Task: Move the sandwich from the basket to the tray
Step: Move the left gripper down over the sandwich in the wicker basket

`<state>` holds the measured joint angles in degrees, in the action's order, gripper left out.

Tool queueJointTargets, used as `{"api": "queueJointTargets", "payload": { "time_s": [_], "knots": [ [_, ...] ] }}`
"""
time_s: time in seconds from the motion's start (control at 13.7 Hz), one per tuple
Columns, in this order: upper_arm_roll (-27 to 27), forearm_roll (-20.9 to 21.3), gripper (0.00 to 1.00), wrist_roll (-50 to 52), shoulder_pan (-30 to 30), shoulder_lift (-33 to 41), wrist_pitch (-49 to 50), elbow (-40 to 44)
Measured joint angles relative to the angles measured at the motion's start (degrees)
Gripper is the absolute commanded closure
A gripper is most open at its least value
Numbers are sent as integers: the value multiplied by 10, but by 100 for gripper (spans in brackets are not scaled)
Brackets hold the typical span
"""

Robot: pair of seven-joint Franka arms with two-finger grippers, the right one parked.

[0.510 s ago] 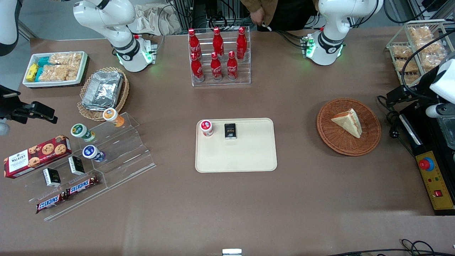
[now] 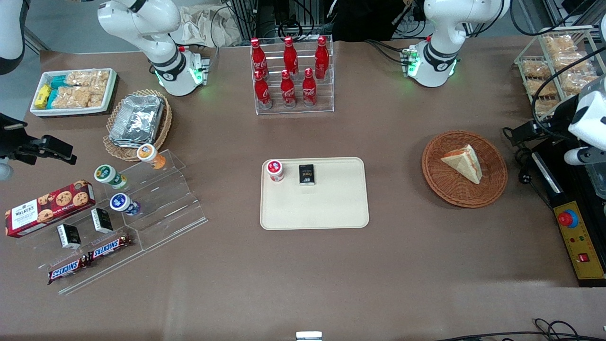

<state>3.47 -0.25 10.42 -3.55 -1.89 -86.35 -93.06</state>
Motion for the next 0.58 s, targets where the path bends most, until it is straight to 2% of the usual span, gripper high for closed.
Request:
{"api": "queueJointTargets", "payload": {
  "time_s": [0.15,0.44,0.58],
  "knots": [
    [1,2,0,48,0,15,-54,-69],
    [2,11,0,250,1,77,-222,-272],
    [2,13,0,310,1,85,-272,-336]
  ]
}}
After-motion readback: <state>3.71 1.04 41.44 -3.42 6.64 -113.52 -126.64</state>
